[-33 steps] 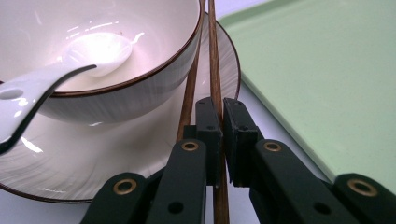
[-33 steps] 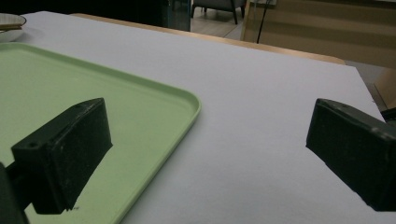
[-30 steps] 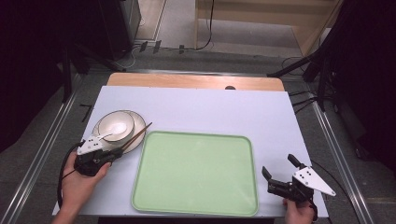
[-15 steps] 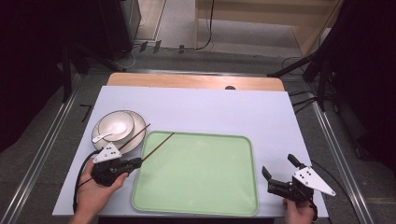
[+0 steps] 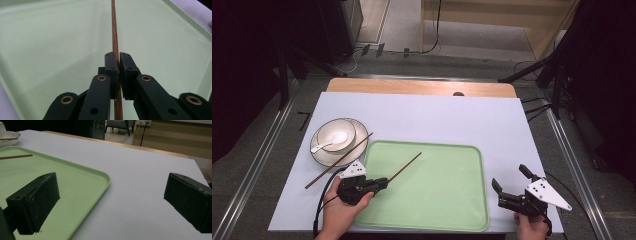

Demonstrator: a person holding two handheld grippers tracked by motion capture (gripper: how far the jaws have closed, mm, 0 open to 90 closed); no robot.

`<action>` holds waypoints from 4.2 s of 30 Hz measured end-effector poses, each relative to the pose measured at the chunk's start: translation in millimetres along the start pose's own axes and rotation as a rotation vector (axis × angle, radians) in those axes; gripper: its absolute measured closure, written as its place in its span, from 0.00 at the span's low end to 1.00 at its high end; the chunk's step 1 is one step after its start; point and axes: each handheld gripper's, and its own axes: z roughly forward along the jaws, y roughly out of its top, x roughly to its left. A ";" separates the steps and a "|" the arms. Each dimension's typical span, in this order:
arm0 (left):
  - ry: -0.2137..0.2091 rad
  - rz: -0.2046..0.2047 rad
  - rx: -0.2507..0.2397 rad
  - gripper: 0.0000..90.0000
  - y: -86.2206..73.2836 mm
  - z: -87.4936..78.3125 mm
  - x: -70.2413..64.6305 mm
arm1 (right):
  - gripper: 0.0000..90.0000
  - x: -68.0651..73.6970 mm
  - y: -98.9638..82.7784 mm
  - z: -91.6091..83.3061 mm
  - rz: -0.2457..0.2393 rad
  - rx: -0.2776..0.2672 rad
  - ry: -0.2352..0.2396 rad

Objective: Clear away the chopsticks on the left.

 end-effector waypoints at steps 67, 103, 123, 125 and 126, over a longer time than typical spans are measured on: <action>0.162 -0.036 0.042 0.99 0.2 7.4 28.5 | 0.00 -3.8 -1.7 -2.8 0.012 -0.013 -0.008; 0.314 -0.037 -0.086 0.76 -4.5 -79.8 75.7 | 0.00 -3.4 -2.2 -2.2 0.010 -0.009 -0.005; 0.335 -0.049 -0.022 0.90 -5.4 -74.8 100.3 | 0.00 -2.1 -2.8 -0.9 0.005 -0.002 -0.001; 0.325 -0.047 -0.016 0.92 -4.7 -75.5 100.0 | 0.00 -2.4 -3.0 -1.0 0.006 -0.002 -0.002; 0.312 -0.044 -0.014 0.93 -4.4 -75.9 100.0 | 0.00 -2.5 -3.0 -1.1 0.007 -0.002 -0.003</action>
